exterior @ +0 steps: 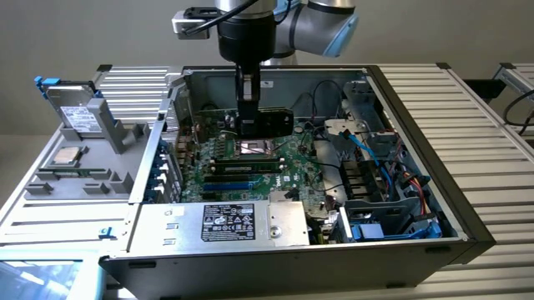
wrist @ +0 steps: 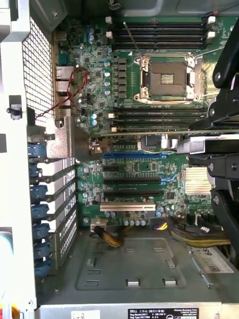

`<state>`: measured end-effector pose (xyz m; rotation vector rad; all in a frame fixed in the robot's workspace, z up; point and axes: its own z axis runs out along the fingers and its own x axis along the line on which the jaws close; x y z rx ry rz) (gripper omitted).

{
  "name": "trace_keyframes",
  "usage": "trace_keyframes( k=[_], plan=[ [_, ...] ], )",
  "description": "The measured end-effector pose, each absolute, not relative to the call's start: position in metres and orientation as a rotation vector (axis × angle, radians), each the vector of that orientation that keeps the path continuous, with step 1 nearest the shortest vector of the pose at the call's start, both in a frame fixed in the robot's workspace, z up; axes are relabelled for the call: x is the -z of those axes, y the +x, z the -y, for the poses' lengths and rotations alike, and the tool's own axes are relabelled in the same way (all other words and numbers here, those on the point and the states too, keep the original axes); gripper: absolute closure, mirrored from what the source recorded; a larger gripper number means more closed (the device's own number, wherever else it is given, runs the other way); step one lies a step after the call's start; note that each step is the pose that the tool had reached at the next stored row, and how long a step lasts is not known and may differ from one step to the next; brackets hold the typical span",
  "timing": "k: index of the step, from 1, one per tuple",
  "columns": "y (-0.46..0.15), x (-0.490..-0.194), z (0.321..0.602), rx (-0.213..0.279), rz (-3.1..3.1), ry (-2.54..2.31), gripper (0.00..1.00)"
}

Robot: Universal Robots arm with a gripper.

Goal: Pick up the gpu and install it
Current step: 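Insert the gpu into the slot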

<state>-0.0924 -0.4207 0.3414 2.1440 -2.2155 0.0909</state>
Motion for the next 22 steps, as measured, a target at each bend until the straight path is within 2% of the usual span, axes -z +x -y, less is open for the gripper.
trace_keyframes(
  k=[22],
  plan=[
    [-0.122, -0.307, 0.436, -0.061, 2.255, 2.077, 0.71]
  ],
)
